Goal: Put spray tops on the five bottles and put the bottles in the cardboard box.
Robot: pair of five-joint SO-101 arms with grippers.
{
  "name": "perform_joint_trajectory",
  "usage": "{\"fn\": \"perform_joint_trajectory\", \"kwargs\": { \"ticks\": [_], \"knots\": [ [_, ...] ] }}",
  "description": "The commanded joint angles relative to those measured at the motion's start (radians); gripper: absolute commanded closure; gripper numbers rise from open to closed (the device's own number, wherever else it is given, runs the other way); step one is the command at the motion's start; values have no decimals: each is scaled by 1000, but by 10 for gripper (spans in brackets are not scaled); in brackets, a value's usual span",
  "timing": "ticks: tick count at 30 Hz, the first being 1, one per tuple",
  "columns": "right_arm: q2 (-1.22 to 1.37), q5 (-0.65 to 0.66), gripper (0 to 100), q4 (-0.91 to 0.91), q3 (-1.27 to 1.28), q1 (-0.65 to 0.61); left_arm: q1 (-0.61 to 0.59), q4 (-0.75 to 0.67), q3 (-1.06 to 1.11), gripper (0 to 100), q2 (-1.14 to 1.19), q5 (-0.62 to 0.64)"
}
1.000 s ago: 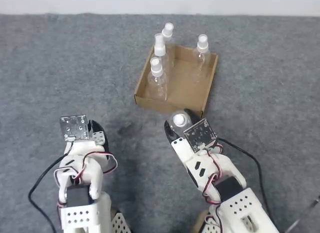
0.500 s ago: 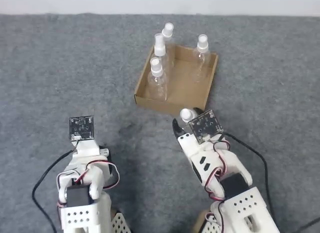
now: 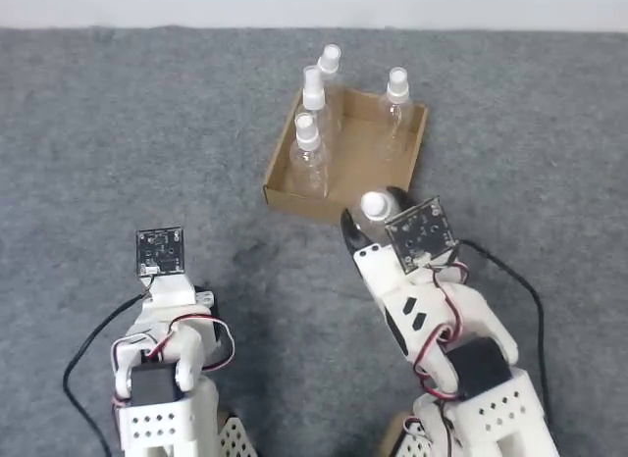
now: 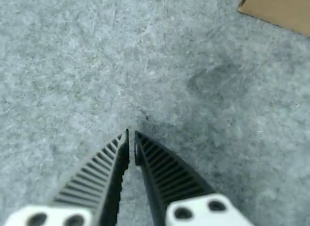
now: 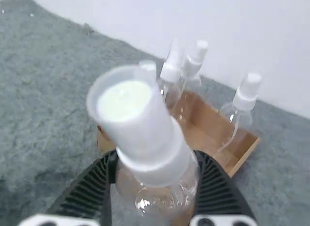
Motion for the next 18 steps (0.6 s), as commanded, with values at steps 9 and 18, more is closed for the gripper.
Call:
{"fn": "perform_joint_trajectory", "kwargs": {
  "ticks": [9,18],
  "knots": [
    [116,-6,986,-5,-258,8,0,6,-19,988,-23,-6],
    [432,-12,986,-18,-485,13,0,6,-19,988,-23,-6]
  ]
}}
